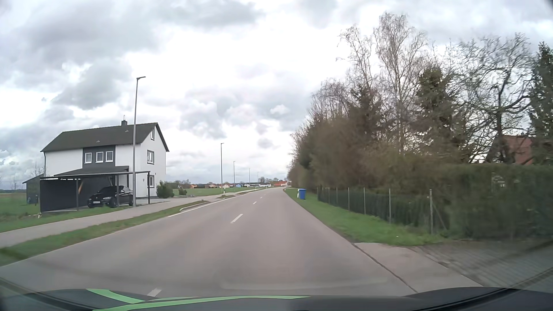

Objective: Follow the waypoints while adhering to traffic rules and regulations

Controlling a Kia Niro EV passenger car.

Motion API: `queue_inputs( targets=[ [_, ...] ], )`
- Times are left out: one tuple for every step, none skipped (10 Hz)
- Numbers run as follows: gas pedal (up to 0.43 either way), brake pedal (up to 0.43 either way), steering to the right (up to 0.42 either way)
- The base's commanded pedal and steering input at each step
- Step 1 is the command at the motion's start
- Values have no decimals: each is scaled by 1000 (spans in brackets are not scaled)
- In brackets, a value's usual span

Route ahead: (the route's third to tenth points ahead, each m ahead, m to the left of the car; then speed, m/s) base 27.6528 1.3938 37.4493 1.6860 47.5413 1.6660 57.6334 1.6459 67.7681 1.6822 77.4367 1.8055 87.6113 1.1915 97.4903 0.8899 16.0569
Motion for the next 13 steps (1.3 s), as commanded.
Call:
queue_inputs(
  targets=[
    [130,0,-1],
    [130,0,-1],
    [138,0,-1],
    [138,0,0],
    [138,0,0],
    [138,0,0],
    [138,0,0],
    [138,0,0],
    [138,0,0],
    [138,0,0],
    [138,0,0],
    [138,0,0],
    [138,0,0]
  ],
)
